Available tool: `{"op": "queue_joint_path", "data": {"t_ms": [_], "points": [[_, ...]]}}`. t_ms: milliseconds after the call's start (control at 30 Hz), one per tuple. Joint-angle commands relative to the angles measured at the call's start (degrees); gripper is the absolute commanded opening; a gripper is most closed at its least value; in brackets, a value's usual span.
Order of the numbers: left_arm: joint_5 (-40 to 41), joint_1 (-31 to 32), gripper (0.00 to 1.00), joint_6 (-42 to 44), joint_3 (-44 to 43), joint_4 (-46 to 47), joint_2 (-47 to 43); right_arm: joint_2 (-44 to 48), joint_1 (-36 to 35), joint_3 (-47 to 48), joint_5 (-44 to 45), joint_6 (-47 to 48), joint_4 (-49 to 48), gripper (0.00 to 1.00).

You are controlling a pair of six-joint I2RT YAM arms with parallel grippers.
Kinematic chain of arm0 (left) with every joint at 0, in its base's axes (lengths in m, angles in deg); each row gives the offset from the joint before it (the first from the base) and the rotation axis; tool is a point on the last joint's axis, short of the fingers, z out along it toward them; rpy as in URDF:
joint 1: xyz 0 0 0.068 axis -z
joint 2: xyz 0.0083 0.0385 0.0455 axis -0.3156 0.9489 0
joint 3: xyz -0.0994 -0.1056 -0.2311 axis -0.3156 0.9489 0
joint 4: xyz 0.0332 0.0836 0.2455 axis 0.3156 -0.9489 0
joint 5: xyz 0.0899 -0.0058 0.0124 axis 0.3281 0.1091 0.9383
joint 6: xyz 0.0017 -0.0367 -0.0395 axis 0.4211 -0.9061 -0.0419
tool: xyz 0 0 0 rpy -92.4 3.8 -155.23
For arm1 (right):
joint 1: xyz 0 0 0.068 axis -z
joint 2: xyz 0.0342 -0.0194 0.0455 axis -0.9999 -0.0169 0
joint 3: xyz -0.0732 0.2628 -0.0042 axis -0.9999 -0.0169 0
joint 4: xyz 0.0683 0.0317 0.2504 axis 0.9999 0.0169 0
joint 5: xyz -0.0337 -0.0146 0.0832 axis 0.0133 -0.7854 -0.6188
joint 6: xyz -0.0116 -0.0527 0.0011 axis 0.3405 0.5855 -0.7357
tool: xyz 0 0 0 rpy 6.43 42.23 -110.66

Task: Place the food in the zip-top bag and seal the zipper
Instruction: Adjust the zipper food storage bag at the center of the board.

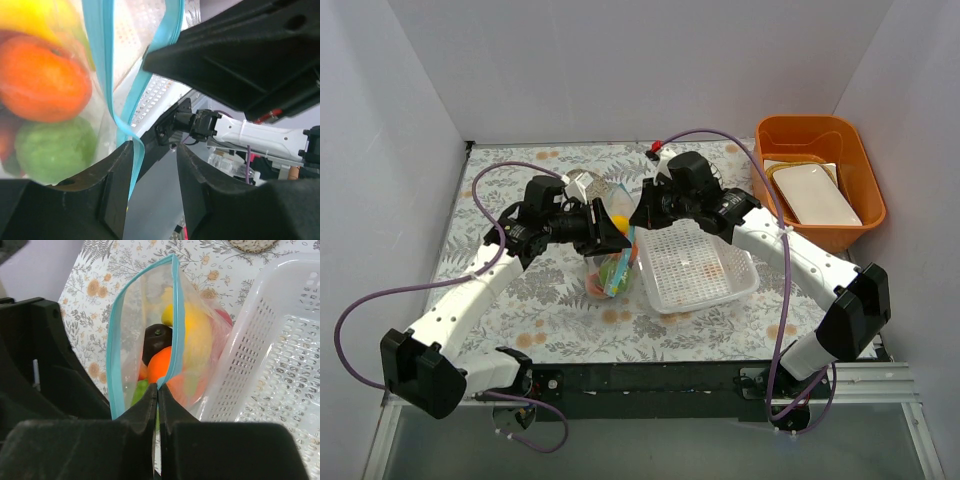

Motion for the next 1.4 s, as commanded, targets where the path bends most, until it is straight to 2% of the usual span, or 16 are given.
{"op": "queue_joint_path", "data": {"t_ms": [0, 67, 167, 367, 567, 700, 967, 1033, 1167, 1367], "points": [[5.0, 0.1, 0.41, 1.4, -0.5, -2.0, -7.1, 1.5, 1.1, -0.4, 2.3, -0.7, 0.1, 0.05], [9.7, 0.1, 0.46, 1.4, 0.0, -3.2, -10.7, 1.7, 1.2, -0.8, 2.3, -1.0, 0.1, 0.05], [14.5, 0.1, 0.47, 1.6, -0.1, -5.8, -13.4, 2.0, 1.7, -1.3, 2.0, -1.2, 0.1, 0.06], [19.8, 0.1, 0.51, -0.7, 3.4, -9.1, -17.6, 2.9, 2.1, -2.9, 0.2, -2.5, -1.0, 0.07], [13.1, 0.1, 0.52, -9.6, 15.7, -2.0, -23.6, 5.5, 2.2, -6.5, -0.1, -3.9, -1.3, 0.11], [12.8, 0.1, 0.53, -14.6, 21.4, 3.1, -26.0, 7.9, 2.5, -9.4, 0.9, -4.6, -1.6, 0.12], [10.0, 0.2, 0.53, -14.5, 21.9, 7.2, -22.1, 10.7, 4.7, -13.7, 9.0, -6.6, 4.5, 0.13], [9.2, 0.2, 0.53, -14.6, 21.9, 8.1, -21.2, 11.3, 6.1, -16.4, 7.6, -6.9, 3.9, 0.13], [7.9, 0.8, 0.53, -14.5, 21.9, 11.0, -18.7, 14.1, 6.4, -19.6, 3.2, -6.8, -2.2, 0.23], [9.4, 1.7, 0.53, -14.7, 20.0, 13.4, -15.6, 13.5, 6.4, -18.9, -3.9, -7.1, -6.5, 0.25]]}}
